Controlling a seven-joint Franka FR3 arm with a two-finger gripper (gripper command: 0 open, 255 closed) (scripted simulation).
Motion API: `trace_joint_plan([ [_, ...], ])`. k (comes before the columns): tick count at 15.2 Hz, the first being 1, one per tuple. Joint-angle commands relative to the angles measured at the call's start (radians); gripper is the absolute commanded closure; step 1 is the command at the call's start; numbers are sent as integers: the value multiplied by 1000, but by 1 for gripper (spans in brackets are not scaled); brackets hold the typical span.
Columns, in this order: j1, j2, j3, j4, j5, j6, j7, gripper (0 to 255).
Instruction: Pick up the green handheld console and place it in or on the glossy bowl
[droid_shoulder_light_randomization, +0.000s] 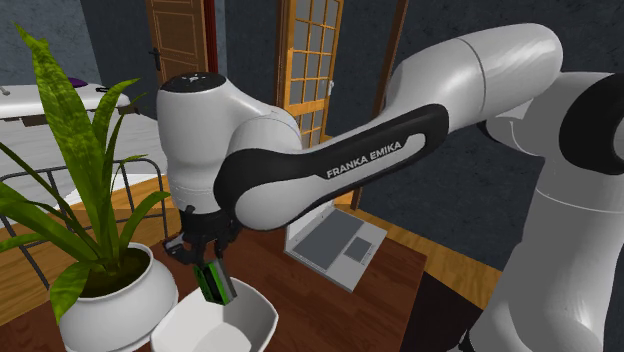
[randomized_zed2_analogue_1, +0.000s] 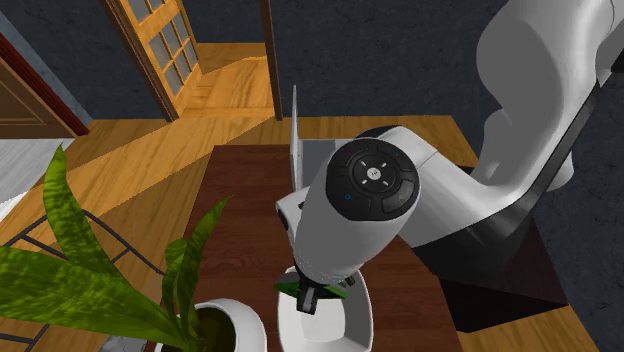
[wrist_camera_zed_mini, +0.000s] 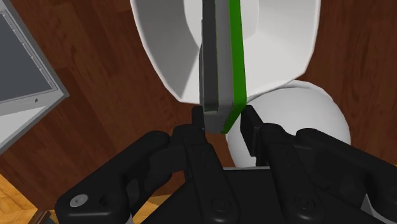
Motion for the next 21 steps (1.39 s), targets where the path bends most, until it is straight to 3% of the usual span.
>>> trace_joint_plan([
  [1,2,13,-3,-13,-12,23,10,255],
  [5,7,36,-10,-48,-37,73,32,255],
  [13,7,36,-11,-48,-37,73,32,255],
  [14,7,36,-10,-47,-37,73,32,0],
  [19,7,36,-10,-47,-37,73,32,0],
  [21,4,3,1,-19,-6,20,13,0],
])
